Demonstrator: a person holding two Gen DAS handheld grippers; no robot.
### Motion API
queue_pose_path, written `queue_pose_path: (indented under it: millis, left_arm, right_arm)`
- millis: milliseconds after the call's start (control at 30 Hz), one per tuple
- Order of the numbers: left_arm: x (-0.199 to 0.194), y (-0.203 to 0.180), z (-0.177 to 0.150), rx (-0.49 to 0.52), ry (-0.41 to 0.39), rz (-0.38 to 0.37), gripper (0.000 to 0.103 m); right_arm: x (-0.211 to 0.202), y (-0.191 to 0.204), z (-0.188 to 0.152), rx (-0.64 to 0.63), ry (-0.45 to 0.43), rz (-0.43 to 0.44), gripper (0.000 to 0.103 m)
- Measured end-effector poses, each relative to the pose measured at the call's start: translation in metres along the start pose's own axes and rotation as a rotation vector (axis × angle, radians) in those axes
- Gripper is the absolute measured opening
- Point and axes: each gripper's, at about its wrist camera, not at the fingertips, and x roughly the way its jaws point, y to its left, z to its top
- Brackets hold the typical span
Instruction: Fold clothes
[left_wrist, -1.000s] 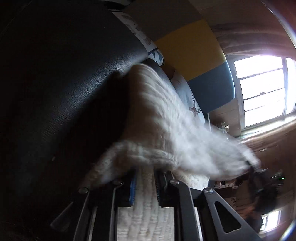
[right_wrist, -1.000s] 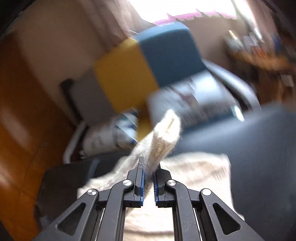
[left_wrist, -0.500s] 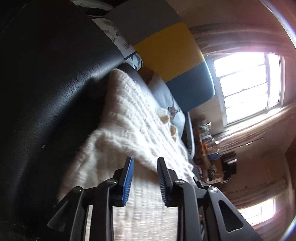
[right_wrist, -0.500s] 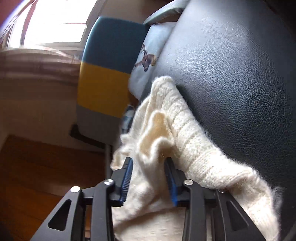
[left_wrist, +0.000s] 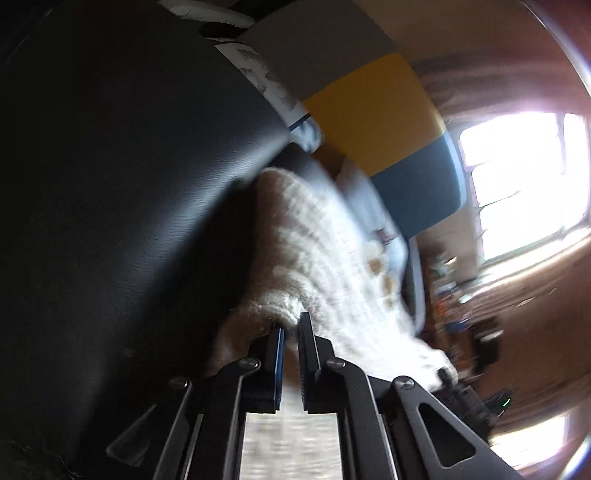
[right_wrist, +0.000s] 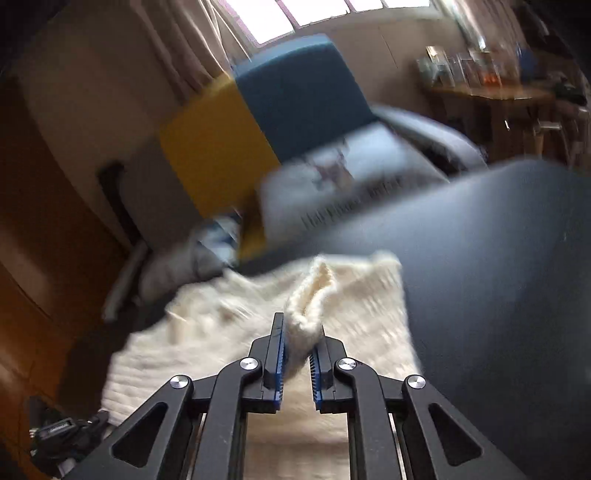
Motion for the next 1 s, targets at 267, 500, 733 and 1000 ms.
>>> queue_pose_path:
  millis: [267, 500, 733, 1000]
  left_arm:
    - [-0.013, -0.003, -0.005, 0.029, 0.078, -0.032, 0.011]
    - [-0.057, -0.029, -0.008, 0.121, -0.03, -0.092, 0.015]
    - [-0.017, -0.072, 0.027, 0.143, -0.051, -0.095, 0.017]
    - [0.056, -0.056, 0.023, 0.274, -0.014, 0.023, 0.002]
  right_arm:
    - [-0.019, -0.011, -0.01, 0.019, -0.042, -0.051, 0.016]
    - [-0.055, 0.055, 0.002, -0.274, -0.155, -0.099, 0.064]
    - [0.008, 0.101, -0.014, -0.551, 0.049, -0.192, 0.066]
    - [-0.007, 0.033, -0.044, -0.457, 0.007, -0.218, 0.067]
